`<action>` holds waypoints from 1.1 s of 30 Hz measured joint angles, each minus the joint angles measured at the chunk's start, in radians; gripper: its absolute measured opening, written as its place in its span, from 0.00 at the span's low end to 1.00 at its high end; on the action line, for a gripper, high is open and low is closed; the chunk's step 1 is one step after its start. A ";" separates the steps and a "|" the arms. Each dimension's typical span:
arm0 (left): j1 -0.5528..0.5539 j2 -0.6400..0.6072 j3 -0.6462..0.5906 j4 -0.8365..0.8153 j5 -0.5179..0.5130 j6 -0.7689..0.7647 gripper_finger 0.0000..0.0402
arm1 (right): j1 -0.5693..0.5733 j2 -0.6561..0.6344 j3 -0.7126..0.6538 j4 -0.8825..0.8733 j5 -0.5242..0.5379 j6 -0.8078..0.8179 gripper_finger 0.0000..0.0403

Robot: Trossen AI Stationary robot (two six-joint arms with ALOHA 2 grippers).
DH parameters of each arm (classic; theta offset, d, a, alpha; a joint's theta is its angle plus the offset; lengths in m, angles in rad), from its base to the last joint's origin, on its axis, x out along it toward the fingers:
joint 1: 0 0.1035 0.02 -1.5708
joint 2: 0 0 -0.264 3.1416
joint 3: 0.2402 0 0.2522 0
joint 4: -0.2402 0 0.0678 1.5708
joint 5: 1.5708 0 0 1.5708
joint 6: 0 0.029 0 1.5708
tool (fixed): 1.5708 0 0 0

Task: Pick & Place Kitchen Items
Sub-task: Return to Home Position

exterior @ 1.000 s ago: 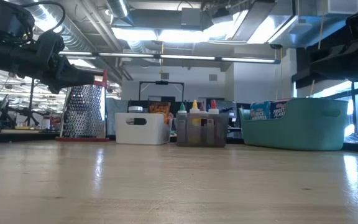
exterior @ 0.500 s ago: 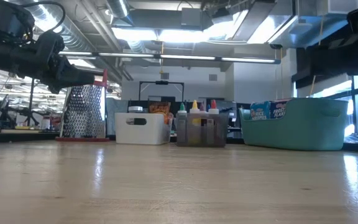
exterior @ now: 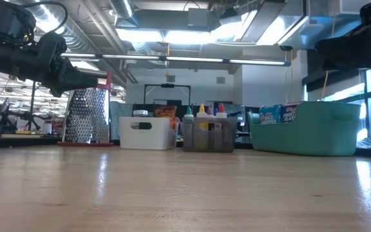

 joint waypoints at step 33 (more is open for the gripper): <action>0.000 0.000 0.000 0.000 0.000 0.000 0.02 | -0.055 0.000 0.000 -0.006 0.001 -0.001 0.00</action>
